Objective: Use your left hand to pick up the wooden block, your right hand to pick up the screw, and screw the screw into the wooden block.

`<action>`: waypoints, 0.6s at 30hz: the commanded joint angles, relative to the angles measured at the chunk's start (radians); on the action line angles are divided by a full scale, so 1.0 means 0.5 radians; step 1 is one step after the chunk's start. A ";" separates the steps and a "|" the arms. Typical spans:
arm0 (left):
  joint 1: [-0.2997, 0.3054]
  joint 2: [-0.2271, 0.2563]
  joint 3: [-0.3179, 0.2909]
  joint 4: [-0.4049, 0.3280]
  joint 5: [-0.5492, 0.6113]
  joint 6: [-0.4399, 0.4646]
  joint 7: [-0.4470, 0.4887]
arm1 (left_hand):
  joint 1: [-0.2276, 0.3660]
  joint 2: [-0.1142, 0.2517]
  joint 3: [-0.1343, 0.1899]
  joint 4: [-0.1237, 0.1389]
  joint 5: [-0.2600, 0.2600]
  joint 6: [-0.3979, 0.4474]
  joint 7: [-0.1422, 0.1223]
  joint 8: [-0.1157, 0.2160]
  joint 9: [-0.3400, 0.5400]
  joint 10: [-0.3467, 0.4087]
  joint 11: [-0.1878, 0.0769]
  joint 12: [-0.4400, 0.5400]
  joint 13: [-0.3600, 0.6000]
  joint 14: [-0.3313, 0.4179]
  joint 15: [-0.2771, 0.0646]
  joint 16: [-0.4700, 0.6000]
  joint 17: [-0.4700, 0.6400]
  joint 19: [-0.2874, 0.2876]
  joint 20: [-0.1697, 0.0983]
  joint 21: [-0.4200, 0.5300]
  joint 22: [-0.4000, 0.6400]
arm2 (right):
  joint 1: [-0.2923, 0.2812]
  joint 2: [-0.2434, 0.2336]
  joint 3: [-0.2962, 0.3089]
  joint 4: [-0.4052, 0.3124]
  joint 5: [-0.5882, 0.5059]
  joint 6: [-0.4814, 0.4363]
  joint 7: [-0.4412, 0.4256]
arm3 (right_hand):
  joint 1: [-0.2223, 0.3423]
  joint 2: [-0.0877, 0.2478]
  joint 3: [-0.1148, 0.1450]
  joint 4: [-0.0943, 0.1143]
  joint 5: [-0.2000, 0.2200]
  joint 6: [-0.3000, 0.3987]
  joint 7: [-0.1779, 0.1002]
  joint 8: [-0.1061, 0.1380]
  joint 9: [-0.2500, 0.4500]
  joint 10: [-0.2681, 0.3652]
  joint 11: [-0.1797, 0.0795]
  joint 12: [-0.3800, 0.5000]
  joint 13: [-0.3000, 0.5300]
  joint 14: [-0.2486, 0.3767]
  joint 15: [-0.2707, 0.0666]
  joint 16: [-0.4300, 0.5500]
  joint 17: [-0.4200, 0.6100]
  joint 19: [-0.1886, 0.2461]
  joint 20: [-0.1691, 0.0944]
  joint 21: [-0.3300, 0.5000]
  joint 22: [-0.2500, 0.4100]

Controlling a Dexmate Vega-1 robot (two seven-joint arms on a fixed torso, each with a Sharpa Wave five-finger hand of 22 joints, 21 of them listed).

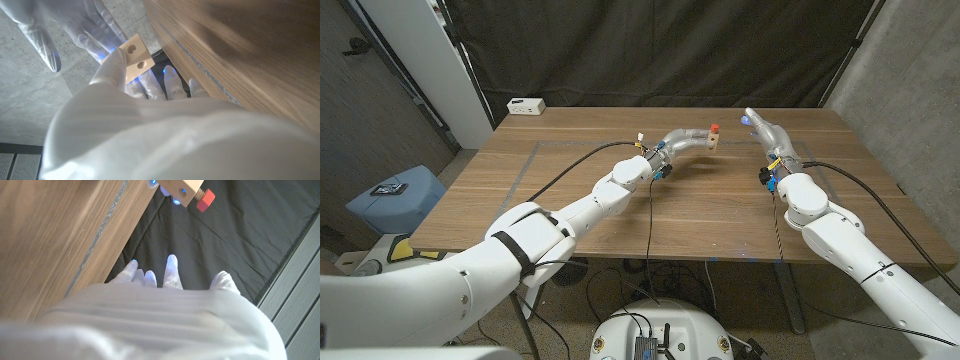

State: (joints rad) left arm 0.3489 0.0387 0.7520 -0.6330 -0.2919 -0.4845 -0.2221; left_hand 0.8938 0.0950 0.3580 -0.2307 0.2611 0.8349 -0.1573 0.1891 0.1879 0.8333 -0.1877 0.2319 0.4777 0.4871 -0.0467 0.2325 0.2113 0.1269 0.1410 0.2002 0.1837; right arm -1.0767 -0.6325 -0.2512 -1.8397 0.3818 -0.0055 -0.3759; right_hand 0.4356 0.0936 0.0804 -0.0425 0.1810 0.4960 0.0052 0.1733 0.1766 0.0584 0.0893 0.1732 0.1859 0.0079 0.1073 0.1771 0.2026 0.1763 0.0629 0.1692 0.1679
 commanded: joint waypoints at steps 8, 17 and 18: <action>0.042 0.045 0.001 -0.106 0.006 0.044 0.012 | -0.032 0.052 0.151 0.143 0.011 0.076 0.038 0.024 0.011 0.015 -0.005 0.017 0.056 0.003 -0.076 0.014 0.007 0.009 0.004 0.021 0.004 | -0.021 0.094 -0.076 0.103 0.086 0.250 0.014 | -0.075 0.023 -0.003 0.036 -0.004 -0.031 -0.026 0.013 0.004 -0.125 -0.012 -0.005 -0.003 -0.125 0.010 0.002 0.007 -0.112 0.000 0.004 0.002; 0.082 0.084 0.003 -0.196 0.013 0.078 0.031 | -0.032 0.051 0.151 0.143 0.010 0.074 0.035 0.023 0.011 0.016 -0.006 0.018 0.055 0.002 -0.076 0.013 0.007 0.008 0.000 0.021 0.004 | -0.038 0.116 -0.098 0.109 0.044 0.284 -0.041 | -0.077 0.036 0.003 0.036 -0.001 -0.018 -0.029 0.019 0.004 -0.128 -0.015 0.004 -0.004 -0.131 0.011 0.008 0.006 -0.126 0.004 0.008 0.002; 0.084 0.086 0.003 -0.200 0.014 0.080 0.031 | -0.033 0.053 0.151 0.144 0.010 0.073 0.034 0.022 0.011 0.013 -0.004 0.017 0.055 0.002 -0.076 0.014 0.008 0.008 0.001 0.021 0.004 | -0.039 0.116 -0.100 0.107 0.043 0.285 -0.041 | -0.077 0.036 0.004 0.036 -0.001 -0.018 -0.030 0.019 0.004 -0.128 -0.015 0.005 -0.004 -0.132 0.013 0.009 0.006 -0.127 0.003 0.008 0.002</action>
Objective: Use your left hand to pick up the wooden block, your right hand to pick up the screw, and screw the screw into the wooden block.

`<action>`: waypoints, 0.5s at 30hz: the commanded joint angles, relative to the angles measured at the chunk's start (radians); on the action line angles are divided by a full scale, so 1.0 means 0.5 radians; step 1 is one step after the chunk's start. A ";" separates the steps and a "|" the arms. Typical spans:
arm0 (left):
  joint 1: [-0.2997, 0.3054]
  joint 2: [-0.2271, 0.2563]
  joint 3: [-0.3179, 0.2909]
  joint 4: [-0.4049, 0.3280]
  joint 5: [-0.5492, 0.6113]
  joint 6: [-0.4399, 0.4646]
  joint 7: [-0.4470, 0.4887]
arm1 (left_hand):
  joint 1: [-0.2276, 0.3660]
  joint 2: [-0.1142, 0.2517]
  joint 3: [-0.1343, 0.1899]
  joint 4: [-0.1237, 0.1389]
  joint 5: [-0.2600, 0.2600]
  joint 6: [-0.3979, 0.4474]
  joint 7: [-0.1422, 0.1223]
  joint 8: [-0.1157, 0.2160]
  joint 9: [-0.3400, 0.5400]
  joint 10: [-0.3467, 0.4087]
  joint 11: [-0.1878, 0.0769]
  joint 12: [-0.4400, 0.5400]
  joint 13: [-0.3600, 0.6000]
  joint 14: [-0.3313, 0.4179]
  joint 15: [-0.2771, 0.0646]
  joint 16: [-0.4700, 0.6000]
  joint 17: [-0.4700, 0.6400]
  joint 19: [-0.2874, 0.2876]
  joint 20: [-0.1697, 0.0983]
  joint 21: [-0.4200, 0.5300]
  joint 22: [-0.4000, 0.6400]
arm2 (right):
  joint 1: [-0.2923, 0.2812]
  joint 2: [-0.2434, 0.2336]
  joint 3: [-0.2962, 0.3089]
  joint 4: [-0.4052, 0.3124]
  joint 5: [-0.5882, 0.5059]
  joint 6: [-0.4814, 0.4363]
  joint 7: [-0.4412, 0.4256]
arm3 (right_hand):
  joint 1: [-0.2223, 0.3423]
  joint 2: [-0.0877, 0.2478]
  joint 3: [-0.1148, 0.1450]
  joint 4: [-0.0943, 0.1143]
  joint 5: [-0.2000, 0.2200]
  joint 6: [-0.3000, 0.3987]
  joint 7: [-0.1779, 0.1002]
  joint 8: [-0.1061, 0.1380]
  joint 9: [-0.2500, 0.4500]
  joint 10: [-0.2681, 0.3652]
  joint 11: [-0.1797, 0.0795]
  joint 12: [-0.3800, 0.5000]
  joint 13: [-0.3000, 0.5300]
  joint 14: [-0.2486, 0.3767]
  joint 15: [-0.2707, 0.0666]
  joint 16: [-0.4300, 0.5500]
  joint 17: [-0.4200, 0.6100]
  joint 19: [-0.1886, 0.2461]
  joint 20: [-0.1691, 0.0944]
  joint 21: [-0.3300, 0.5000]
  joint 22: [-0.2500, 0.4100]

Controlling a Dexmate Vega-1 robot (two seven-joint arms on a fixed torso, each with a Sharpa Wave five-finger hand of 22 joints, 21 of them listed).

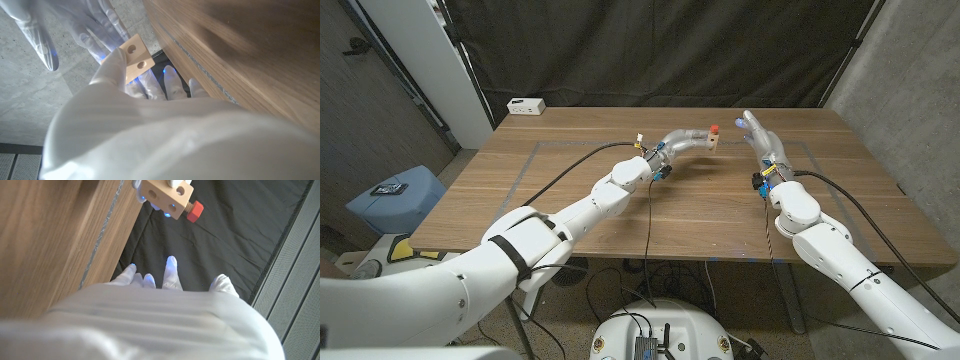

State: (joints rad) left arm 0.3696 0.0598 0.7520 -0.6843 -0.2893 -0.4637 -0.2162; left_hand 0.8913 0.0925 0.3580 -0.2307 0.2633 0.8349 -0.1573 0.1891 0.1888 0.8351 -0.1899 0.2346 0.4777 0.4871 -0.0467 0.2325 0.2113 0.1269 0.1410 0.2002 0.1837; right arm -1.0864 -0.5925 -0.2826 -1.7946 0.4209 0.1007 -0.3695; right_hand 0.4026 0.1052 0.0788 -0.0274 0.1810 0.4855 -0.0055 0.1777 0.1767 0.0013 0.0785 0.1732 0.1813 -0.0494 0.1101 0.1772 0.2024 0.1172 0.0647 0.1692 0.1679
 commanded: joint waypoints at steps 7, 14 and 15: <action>0.051 0.048 0.003 -0.107 0.005 0.038 0.015 | -0.026 0.057 0.152 0.142 0.006 0.073 0.034 0.022 0.010 0.010 -0.002 0.012 0.055 0.001 -0.076 0.014 0.007 0.008 0.001 0.020 0.004 | -0.012 0.045 -0.071 0.015 -0.042 0.078 -0.034 | -0.022 0.023 0.010 0.009 -0.001 0.001 -0.016 0.009 0.003 -0.031 -0.003 0.006 0.004 -0.045 0.004 0.009 0.006 -0.034 -0.008 0.009 0.002; 0.061 0.056 0.002 -0.127 0.006 0.041 0.021 | -0.025 0.058 0.153 0.142 0.006 0.073 0.033 0.022 0.010 0.012 -0.002 0.013 0.055 0.001 -0.075 0.013 0.007 0.007 0.001 0.020 0.004 | 0.000 0.051 -0.103 0.015 -0.036 0.076 -0.006 | -0.046 0.031 0.011 0.017 -0.001 -0.009 -0.019 0.007 0.002 -0.098 0.018 -0.002 0.003 -0.102 0.014 0.006 0.008 -0.074 -0.016 0.011 0.003; 0.062 0.057 0.002 -0.131 0.005 0.043 0.020 | -0.026 0.058 0.152 0.142 0.006 0.073 0.033 0.022 0.010 0.011 -0.003 0.012 0.055 0.001 -0.074 0.014 0.007 0.008 0.002 0.020 0.004 | 0.001 0.051 -0.106 0.014 -0.037 0.075 -0.004 | -0.049 0.032 0.011 0.017 -0.001 -0.012 -0.022 0.006 0.002 -0.111 0.020 -0.003 0.003 -0.115 0.016 0.004 0.008 -0.085 -0.015 0.010 0.003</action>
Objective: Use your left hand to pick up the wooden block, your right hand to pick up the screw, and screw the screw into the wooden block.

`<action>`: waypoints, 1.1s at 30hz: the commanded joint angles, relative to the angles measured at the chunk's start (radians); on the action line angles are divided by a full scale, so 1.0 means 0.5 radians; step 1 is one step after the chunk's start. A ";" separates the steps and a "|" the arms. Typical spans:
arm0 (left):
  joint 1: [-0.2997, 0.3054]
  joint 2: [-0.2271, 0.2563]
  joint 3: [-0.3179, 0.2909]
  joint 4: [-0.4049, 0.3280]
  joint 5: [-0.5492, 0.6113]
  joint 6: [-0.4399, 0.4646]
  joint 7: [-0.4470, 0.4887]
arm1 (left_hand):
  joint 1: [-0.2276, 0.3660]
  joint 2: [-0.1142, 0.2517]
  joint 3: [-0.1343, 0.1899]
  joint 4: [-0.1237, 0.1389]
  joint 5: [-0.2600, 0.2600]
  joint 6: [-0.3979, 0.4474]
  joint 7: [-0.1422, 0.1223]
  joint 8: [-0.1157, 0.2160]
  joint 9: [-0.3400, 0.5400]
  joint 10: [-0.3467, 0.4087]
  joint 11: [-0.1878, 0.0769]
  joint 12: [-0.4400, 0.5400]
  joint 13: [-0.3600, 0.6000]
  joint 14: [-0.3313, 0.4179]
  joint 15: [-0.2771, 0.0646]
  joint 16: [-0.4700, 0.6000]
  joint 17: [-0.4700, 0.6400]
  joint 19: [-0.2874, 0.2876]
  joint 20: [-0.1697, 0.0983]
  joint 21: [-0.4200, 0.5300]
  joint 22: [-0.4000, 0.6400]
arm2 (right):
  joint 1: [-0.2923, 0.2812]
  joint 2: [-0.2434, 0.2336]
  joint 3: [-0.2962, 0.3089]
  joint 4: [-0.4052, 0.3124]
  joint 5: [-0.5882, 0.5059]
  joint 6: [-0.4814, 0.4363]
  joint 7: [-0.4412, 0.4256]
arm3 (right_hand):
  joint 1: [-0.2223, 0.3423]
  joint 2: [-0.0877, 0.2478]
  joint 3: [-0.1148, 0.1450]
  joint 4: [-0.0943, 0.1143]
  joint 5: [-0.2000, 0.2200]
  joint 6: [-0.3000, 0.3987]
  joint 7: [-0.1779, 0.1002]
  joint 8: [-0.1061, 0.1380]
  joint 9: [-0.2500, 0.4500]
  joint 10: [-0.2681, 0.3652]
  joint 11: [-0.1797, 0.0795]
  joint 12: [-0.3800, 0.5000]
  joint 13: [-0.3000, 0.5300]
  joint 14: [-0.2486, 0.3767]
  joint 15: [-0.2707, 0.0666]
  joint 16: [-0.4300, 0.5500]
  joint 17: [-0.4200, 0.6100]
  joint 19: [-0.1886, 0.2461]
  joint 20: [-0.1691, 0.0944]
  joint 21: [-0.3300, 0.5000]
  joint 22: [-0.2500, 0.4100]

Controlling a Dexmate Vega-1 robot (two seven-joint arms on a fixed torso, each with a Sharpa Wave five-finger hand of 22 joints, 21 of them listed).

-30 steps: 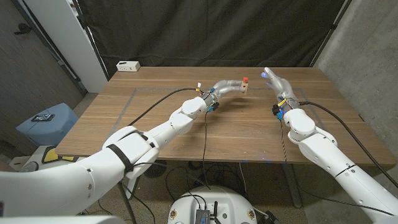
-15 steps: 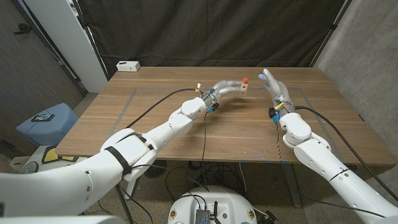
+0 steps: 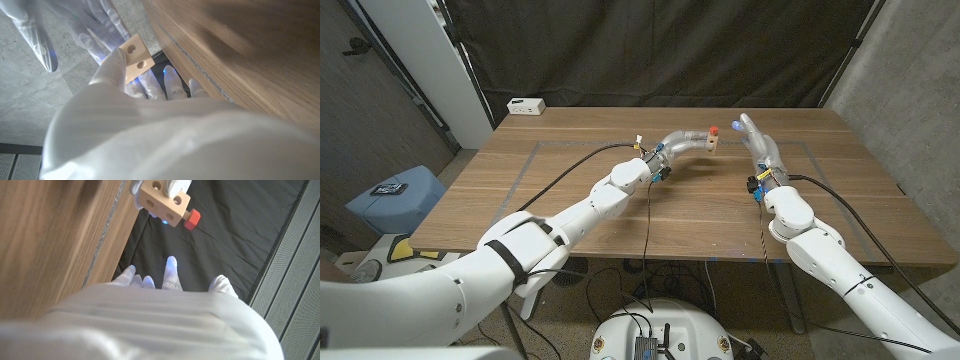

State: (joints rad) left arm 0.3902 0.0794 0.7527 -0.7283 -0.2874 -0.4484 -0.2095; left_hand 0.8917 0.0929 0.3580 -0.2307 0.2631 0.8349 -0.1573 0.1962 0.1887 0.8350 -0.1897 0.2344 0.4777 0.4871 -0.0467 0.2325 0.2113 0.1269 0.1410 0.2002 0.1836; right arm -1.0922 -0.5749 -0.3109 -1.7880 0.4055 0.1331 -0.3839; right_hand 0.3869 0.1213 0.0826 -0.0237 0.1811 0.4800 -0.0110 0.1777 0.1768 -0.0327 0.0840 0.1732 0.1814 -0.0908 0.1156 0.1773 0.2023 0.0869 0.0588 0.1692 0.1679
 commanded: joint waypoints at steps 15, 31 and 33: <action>0.035 0.029 -0.001 -0.071 0.002 0.026 0.019 | -0.027 0.058 0.153 0.143 0.006 0.075 0.036 0.009 0.010 0.012 0.000 0.013 0.054 0.001 -0.075 0.014 0.007 0.006 -0.002 0.020 0.004 | 0.031 0.019 -0.085 0.014 0.007 0.032 0.078 | -0.038 0.013 0.011 0.014 0.000 0.010 -0.025 0.011 0.001 -0.125 0.005 -0.006 0.002 -0.093 0.010 0.005 0.009 -0.058 -0.006 0.016 0.003; -0.007 -0.017 0.005 0.034 -0.007 -0.005 -0.018 | -0.030 0.059 0.154 0.145 0.006 0.073 0.039 0.007 0.010 0.012 0.002 0.013 0.055 0.003 -0.075 0.014 0.007 0.010 -0.001 0.021 0.004 | 0.042 0.021 -0.105 0.020 0.017 0.034 0.103 | -0.041 0.029 0.024 0.012 0.002 0.027 -0.072 0.016 0.000 -0.148 0.003 0.005 0.001 -0.119 0.009 0.012 0.008 -0.082 -0.006 0.019 0.004; -0.015 -0.027 0.004 0.058 -0.010 -0.013 -0.024 | -0.028 0.059 0.154 0.143 0.006 0.075 0.041 0.008 0.010 0.013 0.001 0.014 0.055 0.004 -0.075 0.015 0.007 0.009 -0.002 0.021 0.004 | 0.045 0.020 -0.105 0.020 0.023 0.030 0.107 | -0.042 0.030 0.025 0.012 0.002 0.029 -0.074 0.016 0.000 -0.150 0.002 0.005 0.001 -0.121 0.009 0.013 0.008 -0.082 -0.006 0.020 0.004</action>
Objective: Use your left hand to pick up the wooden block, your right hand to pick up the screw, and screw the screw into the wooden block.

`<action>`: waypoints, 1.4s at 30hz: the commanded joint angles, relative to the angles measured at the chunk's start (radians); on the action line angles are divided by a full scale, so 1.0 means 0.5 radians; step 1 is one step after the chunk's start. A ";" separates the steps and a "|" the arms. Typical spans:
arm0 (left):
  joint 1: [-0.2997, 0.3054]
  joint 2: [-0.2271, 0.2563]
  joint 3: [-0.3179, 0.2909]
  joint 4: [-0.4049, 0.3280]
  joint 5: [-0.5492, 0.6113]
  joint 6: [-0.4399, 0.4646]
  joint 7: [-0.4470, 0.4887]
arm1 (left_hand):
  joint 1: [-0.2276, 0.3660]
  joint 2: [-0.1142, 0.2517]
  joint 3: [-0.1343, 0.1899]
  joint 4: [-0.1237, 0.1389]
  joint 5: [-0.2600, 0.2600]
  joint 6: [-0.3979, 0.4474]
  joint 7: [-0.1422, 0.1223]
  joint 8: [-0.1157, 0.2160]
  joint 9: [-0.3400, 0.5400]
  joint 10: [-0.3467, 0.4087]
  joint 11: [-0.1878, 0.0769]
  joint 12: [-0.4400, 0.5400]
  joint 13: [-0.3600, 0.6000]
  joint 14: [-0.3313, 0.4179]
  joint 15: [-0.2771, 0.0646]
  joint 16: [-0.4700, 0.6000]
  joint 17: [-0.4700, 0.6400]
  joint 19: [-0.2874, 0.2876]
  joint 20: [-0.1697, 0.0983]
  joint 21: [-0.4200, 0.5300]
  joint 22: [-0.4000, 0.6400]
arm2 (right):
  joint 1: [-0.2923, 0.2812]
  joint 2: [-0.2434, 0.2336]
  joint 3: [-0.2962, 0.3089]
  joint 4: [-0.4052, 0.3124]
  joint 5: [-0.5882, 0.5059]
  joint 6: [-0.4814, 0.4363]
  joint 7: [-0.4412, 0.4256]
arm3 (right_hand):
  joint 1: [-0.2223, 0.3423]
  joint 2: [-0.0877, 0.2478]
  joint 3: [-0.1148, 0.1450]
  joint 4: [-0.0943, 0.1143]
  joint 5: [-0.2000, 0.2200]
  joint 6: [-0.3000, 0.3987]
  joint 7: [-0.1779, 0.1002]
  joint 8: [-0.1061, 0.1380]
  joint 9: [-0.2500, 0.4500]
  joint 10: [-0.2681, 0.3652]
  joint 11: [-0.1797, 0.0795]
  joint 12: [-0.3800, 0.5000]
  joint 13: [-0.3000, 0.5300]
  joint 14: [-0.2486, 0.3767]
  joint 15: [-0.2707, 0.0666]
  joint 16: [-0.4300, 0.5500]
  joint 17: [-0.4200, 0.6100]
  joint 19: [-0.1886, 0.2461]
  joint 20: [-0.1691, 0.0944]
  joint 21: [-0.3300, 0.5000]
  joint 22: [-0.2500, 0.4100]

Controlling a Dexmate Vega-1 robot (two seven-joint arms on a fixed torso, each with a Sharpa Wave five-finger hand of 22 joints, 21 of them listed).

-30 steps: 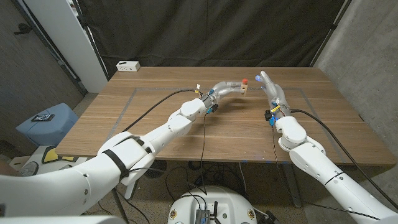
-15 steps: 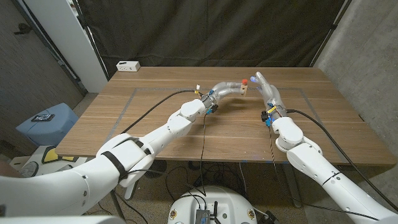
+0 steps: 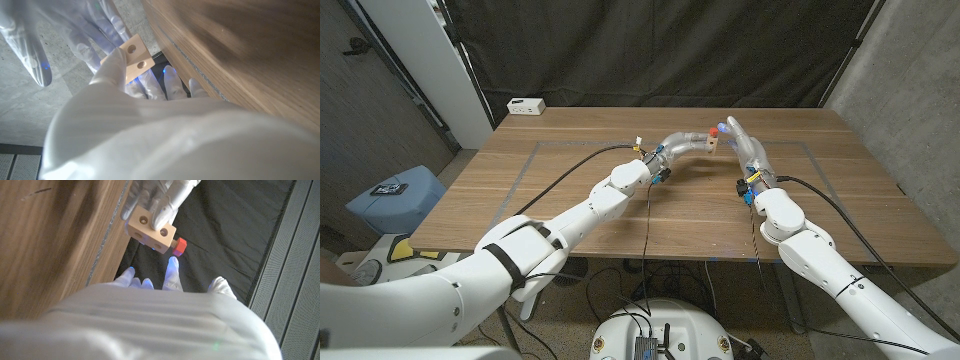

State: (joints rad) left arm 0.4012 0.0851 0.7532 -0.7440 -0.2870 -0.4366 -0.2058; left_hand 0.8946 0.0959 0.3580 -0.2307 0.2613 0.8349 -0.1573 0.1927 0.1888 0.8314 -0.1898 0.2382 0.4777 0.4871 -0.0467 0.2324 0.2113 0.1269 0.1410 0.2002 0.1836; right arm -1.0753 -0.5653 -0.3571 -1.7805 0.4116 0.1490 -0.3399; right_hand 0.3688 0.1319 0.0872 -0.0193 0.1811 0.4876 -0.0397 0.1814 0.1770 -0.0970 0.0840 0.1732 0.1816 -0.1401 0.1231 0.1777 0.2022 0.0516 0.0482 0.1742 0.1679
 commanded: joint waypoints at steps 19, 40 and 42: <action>-0.047 -0.053 0.001 0.126 -0.014 -0.050 -0.041 | -0.033 0.053 0.154 0.143 0.009 0.076 0.038 0.015 0.010 0.024 -0.002 0.008 0.055 0.006 -0.079 0.016 0.007 0.011 0.000 0.021 0.004 | 0.009 -0.001 -0.022 0.008 0.018 -0.009 0.017 | -0.006 0.019 0.029 -0.001 0.004 0.041 -0.030 0.016 -0.001 -0.024 -0.005 0.016 0.000 -0.031 -0.009 0.020 0.007 -0.013 0.012 0.017 0.004; 0.015 -0.014 -0.003 0.002 -0.024 0.009 -0.016 | -0.036 0.057 0.158 0.146 0.009 0.076 0.045 0.016 0.010 0.019 0.001 0.007 0.054 0.008 -0.077 0.015 0.006 0.011 -0.002 0.021 0.004 | -0.039 -0.027 -0.012 -0.054 0.006 -0.027 -0.007 | -0.012 0.023 0.040 -0.003 0.003 0.085 -0.039 0.024 -0.001 -0.003 -0.027 0.029 -0.001 -0.028 -0.016 0.030 0.007 -0.005 0.014 0.025 0.003; 0.021 -0.013 -0.006 -0.007 -0.029 0.017 -0.012 | -0.036 0.058 0.158 0.146 0.009 0.078 0.047 0.016 0.010 0.020 0.001 0.007 0.054 0.007 -0.077 0.015 0.006 0.012 -0.002 0.022 0.004 | -0.043 -0.027 -0.010 -0.056 0.005 -0.024 -0.008 | -0.013 0.024 0.041 -0.003 0.003 0.088 -0.041 0.024 -0.001 -0.001 -0.030 0.030 -0.001 -0.028 -0.019 0.031 0.007 -0.003 0.014 0.026 0.003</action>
State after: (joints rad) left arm 0.3983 0.0726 0.7526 -0.7253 -0.2957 -0.4420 -0.2180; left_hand 0.8946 0.0959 0.3580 -0.2307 0.2591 0.8349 -0.1573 0.1930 0.1888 0.8336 -0.1873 0.2377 0.4777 0.4871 -0.0467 0.2346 0.2113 0.1269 0.1410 0.2088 0.1836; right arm -1.0871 -0.5734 -0.3652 -1.7961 0.4192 0.1395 -0.3385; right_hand 0.3649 0.1359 0.0998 -0.0236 0.1811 0.5183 -0.0627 0.1889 0.1770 -0.0966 0.0765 0.1819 0.1816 -0.1451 0.1178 0.1895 0.2021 0.0463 0.0538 0.1818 0.1679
